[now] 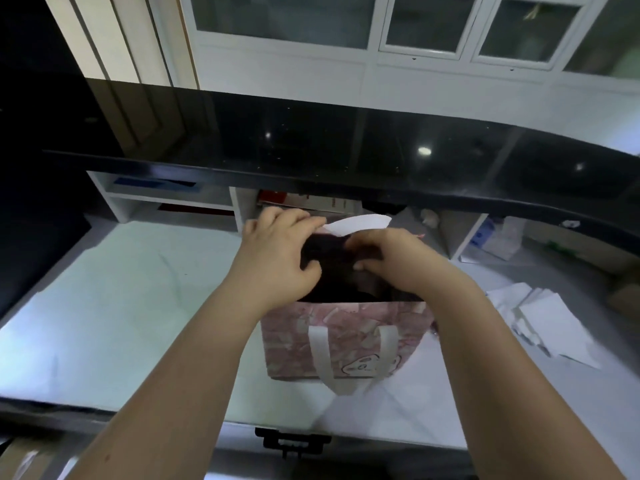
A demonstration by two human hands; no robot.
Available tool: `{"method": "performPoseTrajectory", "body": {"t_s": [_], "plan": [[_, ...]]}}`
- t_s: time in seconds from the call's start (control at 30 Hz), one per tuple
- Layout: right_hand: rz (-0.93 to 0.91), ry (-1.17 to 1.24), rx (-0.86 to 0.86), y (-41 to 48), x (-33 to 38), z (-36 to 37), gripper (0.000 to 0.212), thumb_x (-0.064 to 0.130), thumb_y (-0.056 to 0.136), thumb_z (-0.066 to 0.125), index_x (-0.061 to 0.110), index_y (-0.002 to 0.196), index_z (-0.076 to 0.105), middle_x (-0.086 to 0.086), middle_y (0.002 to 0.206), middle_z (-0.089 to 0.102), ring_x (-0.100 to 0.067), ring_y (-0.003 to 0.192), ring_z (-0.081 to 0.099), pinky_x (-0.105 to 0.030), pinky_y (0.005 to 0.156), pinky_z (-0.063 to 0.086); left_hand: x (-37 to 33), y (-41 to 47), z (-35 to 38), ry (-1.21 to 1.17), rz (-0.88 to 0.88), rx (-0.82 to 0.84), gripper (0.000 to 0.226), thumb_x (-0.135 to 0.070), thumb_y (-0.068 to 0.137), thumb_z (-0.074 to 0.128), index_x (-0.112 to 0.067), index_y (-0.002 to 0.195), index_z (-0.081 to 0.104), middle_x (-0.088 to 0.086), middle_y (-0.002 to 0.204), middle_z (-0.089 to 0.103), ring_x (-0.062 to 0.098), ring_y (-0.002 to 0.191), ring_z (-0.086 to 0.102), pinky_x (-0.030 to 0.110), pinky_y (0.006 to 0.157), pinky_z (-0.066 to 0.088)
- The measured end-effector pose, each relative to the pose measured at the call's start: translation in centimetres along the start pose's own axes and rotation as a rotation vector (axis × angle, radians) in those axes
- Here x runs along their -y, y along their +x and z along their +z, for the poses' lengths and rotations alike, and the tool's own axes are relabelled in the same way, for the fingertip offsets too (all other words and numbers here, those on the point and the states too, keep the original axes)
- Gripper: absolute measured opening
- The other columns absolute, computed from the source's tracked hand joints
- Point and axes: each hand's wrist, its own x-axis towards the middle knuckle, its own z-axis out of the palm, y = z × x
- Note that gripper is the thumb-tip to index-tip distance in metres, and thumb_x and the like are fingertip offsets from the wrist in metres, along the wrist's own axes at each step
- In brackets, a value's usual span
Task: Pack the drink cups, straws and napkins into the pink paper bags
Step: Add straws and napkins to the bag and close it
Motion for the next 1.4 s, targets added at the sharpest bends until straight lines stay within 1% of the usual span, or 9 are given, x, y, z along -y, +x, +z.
{"method": "performPoseTrajectory", "body": {"t_s": [0.13,0.27,0.4,0.53,0.77,0.93,1.1,1.27,1.4], "plan": [[0.001,0.086,-0.045,-2.6,-1.7,-2.8,0.038,0.015,0.089,0.067,0.034,0.121,0.063,0.01,0.115,0.067,-0.009,0.103,0.062,-0.032,0.094,0.051,-3.6,2.4,-0.5,0.022,0.094,0.011,0.051,-0.044,0.088,0.054,-0.037,0.137,0.047,-0.011,0.135,0.048,0.017,0.127,0.032,0.04,0.104,0.024],[0.102,0.046,-0.217,-5.6,-5.7,-5.1,0.033,0.02,0.088,0.069,0.031,0.119,0.065,0.009,0.111,0.065,-0.009,0.098,0.061,-0.027,0.09,0.05,-9.1,5.4,0.9,0.074,0.236,0.017,0.05,-0.055,0.092,0.048,-0.035,0.137,0.047,-0.008,0.134,0.051,0.019,0.127,0.038,0.042,0.103,0.028],[0.271,0.027,-0.452,-9.6,-11.5,-6.1,0.029,0.018,0.087,0.07,0.03,0.113,0.067,0.01,0.108,0.065,-0.012,0.097,0.06,-0.035,0.088,0.052,-15.7,7.1,4.0,0.079,0.337,0.034,0.043,-0.048,0.093,0.049,-0.03,0.132,0.051,-0.003,0.128,0.054,0.023,0.122,0.043,0.044,0.099,0.031],[0.442,0.079,-0.559,-14.4,-17.7,-5.6,0.029,0.014,0.088,0.07,0.024,0.115,0.068,0.004,0.116,0.064,-0.019,0.105,0.059,-0.031,0.091,0.047,-21.9,7.4,8.8,0.057,0.382,0.119,0.039,-0.041,0.093,0.049,-0.024,0.127,0.053,0.003,0.124,0.055,0.028,0.118,0.045,0.044,0.096,0.032],[0.599,0.158,-0.512,-17.9,-27.6,0.2,0.03,0.015,0.086,0.069,0.027,0.114,0.066,0.007,0.123,0.062,-0.017,0.119,0.052,-0.033,0.093,0.044,-27.4,7.5,19.1,0.025,0.378,0.374,0.042,-0.034,0.091,0.051,-0.021,0.131,0.051,0.006,0.129,0.052,0.031,0.121,0.043,0.045,0.1,0.031],[0.691,0.263,-0.457,-16.5,-32.8,4.7,0.035,0.015,0.087,0.066,0.022,0.121,0.063,0.001,0.122,0.062,-0.02,0.113,0.055,-0.031,0.091,0.043,-28.2,8.9,25.0,0.026,0.271,0.513,0.043,-0.032,0.091,0.05,-0.02,0.132,0.05,0.006,0.13,0.052,0.031,0.122,0.041,0.044,0.099,0.032],[0.752,0.283,-0.356,-11.8,-36.6,7.3,0.04,0.017,0.087,0.062,0.019,0.127,0.058,-0.005,0.129,0.058,-0.027,0.116,0.052,-0.038,0.094,0.045,-27.3,10.3,29.1,0.031,0.124,0.565,0.047,-0.028,0.09,0.052,-0.02,0.135,0.05,0.007,0.131,0.052,0.031,0.123,0.04,0.044,0.1,0.032],[0.84,0.156,-0.434,-6.5,-38.8,7.9,0.054,0.034,0.084,0.066,0.015,0.131,0.05,-0.008,0.133,0.049,-0.032,0.12,0.043,-0.042,0.095,0.039,-27.3,11.4,31.5,0.027,0.084,0.553,0.044,-0.028,0.089,0.053,-0.019,0.133,0.052,0.005,0.13,0.054,0.03,0.123,0.041,0.044,0.1,0.032],[0.917,0.076,-0.507,-4.3,-39.7,9.0,0.059,0.051,0.079,0.065,0.012,0.121,0.048,-0.008,0.124,0.049,-0.031,0.114,0.043,-0.042,0.089,0.037,-27.6,11.6,32.6,0.004,0.067,0.545,0.042,-0.028,0.09,0.053,-0.018,0.131,0.053,0.005,0.128,0.055,0.031,0.123,0.041,0.044,0.101,0.031]]}}
